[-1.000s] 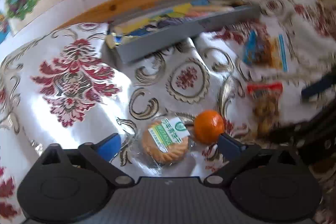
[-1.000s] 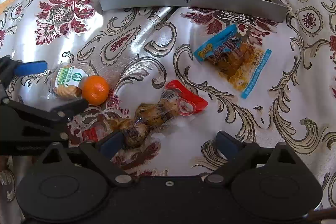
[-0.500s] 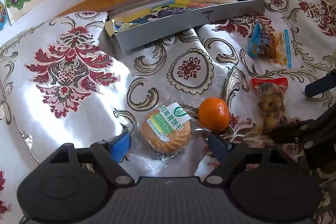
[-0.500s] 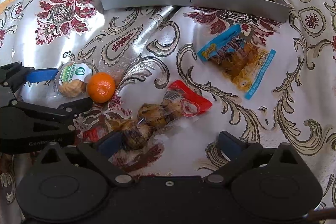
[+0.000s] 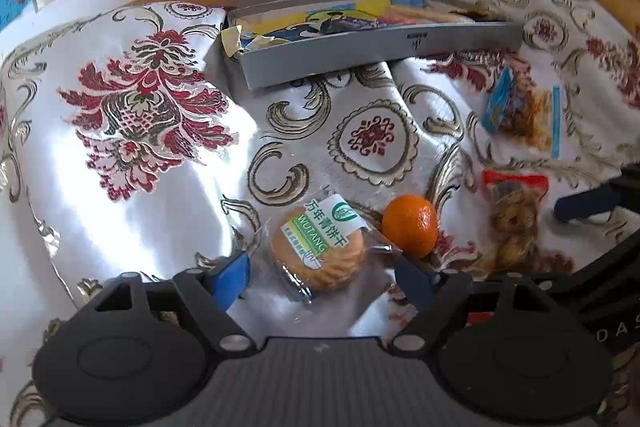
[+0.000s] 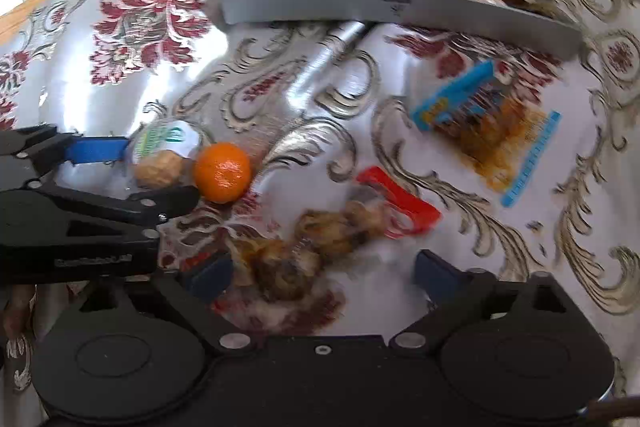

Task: Organize snacks
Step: 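Grasp the clear mushroom bag with the right gripper while the left grasps the biscuit pack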

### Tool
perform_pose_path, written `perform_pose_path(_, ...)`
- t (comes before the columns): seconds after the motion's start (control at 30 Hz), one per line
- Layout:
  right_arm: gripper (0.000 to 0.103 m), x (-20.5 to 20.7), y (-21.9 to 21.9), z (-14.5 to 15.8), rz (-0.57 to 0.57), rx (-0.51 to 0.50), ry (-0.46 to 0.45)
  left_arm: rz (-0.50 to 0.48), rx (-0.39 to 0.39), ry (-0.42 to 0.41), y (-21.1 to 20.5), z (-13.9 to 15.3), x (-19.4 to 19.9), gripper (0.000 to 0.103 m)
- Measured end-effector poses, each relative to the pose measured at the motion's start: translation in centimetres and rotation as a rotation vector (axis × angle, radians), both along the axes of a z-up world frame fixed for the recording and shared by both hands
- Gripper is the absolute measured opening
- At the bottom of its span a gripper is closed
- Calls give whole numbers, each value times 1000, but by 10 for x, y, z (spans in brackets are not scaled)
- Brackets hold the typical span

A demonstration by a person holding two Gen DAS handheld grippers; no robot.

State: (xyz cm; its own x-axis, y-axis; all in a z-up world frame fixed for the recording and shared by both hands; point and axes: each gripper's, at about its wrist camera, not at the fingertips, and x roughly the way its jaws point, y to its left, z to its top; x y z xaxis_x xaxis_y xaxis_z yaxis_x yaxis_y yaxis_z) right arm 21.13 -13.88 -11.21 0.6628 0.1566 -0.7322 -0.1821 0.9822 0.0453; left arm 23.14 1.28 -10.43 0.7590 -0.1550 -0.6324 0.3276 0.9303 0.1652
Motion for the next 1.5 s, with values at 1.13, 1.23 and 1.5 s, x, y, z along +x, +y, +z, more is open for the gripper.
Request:
perform_pose_path(1.13,75,-8,-34,9,-135,244,97,88,-20,-109,3,5,-4,52)
perform_pose_path(1.23,76,-4,-38,5,-150,303,96,91,-18,-112,3,6,-4,52)
perform_pose_path(1.5,76,12,-51,-4,-171,511,97,109,-33,-130,6,12,-2,49)
